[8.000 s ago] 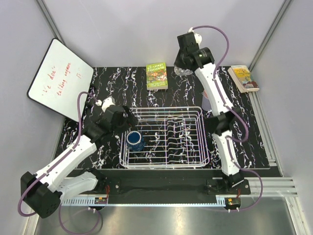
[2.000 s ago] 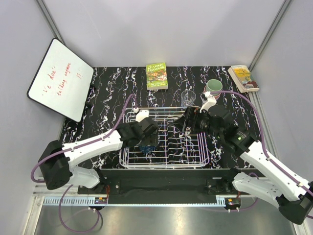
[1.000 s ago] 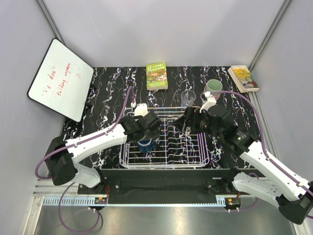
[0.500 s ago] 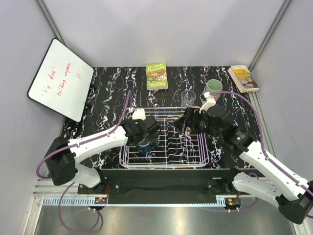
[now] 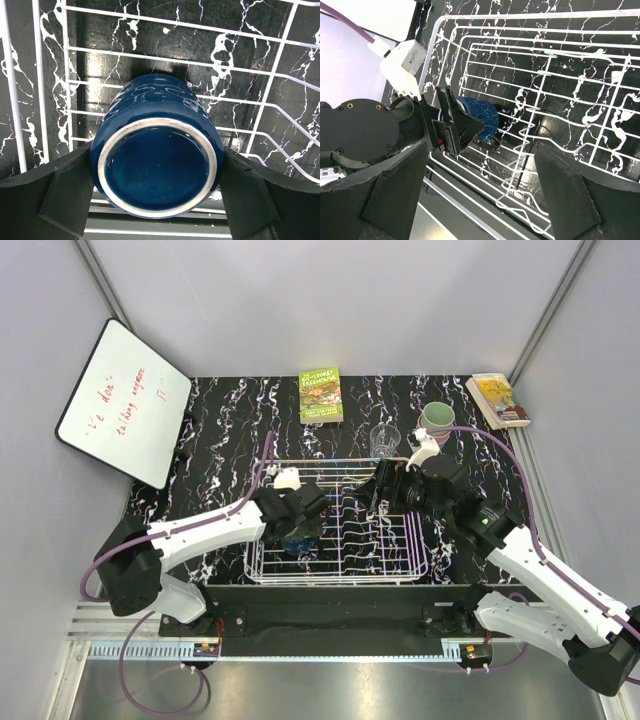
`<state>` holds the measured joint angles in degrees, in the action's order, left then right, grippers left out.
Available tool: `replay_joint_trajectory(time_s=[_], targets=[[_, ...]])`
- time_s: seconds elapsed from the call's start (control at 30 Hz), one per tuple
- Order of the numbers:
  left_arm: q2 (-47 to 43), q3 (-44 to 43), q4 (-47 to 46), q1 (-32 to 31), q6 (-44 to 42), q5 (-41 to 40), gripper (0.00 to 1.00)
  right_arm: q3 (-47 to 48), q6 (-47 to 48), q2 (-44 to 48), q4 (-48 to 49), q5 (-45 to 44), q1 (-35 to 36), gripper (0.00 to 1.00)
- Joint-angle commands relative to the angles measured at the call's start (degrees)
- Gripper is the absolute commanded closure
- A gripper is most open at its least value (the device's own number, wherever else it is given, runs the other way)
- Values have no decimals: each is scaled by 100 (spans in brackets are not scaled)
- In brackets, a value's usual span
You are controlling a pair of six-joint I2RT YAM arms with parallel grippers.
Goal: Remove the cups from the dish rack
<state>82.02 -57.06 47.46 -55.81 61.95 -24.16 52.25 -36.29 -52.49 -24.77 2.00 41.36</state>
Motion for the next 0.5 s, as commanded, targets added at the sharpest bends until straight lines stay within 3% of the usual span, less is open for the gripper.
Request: replay_joint_trajectory(time_s=[0.0, 0.07, 0.1, 0.23, 0.47], targets=[[-28, 142, -185, -53, 71, 140, 32, 22, 17, -7, 148, -139, 56, 5], [-63, 169, -246, -53, 19, 131, 67, 31, 34, 2, 157, -138, 56, 5], [-54, 186, -255, -53, 10, 131, 97, 22, 35, 11, 157, -138, 65, 5], [-107, 169, -316, -105, -122, 96, 100, -13, 35, 81, 148, -156, 65, 5], [-756, -349, -404, -167, -1078, -158, 100, 197, 175, 178, 8, -437, 65, 5]])
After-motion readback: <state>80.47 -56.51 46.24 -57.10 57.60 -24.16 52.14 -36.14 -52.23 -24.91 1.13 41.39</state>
